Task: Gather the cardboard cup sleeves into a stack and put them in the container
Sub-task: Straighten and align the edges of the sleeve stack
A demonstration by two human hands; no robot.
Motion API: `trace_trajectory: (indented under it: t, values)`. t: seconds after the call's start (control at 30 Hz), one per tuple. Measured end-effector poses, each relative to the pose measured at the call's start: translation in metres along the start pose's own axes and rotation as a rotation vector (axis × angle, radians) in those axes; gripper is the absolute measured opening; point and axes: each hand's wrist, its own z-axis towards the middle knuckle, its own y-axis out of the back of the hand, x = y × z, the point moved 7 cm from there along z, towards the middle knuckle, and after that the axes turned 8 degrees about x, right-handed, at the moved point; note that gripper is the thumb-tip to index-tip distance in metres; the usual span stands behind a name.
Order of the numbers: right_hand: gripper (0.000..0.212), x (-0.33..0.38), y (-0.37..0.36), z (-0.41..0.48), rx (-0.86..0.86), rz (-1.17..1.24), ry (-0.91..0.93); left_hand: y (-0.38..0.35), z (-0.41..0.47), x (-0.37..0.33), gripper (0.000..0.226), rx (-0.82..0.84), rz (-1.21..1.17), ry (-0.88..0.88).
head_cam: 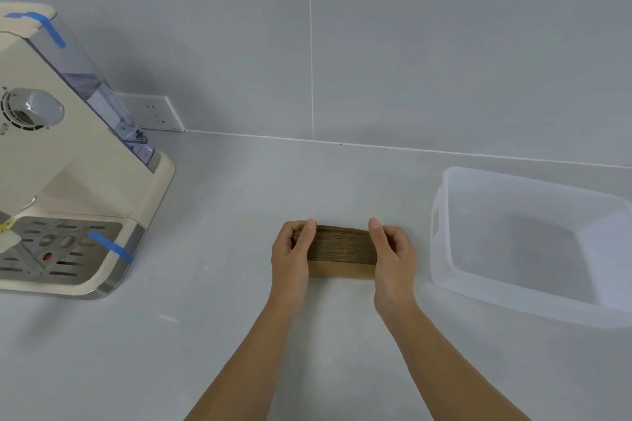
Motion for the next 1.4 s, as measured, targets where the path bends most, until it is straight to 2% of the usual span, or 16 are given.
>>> trace_trajectory:
  t: [0.13, 0.3, 0.47, 0.77, 0.97, 1.17, 1.4]
  values:
    - [0.013, -0.003, -0.003, 0.004, 0.014, -0.034, -0.002, -0.003, 0.003, 0.001, 0.02, 0.025, 0.054, 0.009]
    - [0.016, 0.002, -0.009, 0.008, 0.117, 0.023, 0.001, -0.007, 0.003, -0.005, 0.02, 0.048, -0.012, 0.057]
    - [0.017, 0.024, -0.011, 0.007, 0.145, 0.061, 0.109, -0.005, 0.0, -0.024, 0.022, 0.033, -0.085, -0.011]
    - [0.016, -0.004, -0.001, 0.003, 0.089, 0.037, 0.029, -0.008, -0.006, 0.002, 0.022, 0.045, 0.014, 0.07]
    - [0.029, -0.002, -0.003, 0.005, -0.003, 0.038, -0.047, -0.011, -0.004, -0.001, 0.028, -0.018, 0.088, 0.12]
    - [0.029, 0.013, 0.0, -0.001, -0.002, 0.019, 0.074, -0.01, -0.001, -0.02, 0.026, -0.048, 0.065, 0.015]
    - [0.031, -0.004, 0.002, -0.001, -0.009, 0.005, 0.029, -0.008, -0.007, 0.003, 0.025, -0.059, 0.062, 0.024]
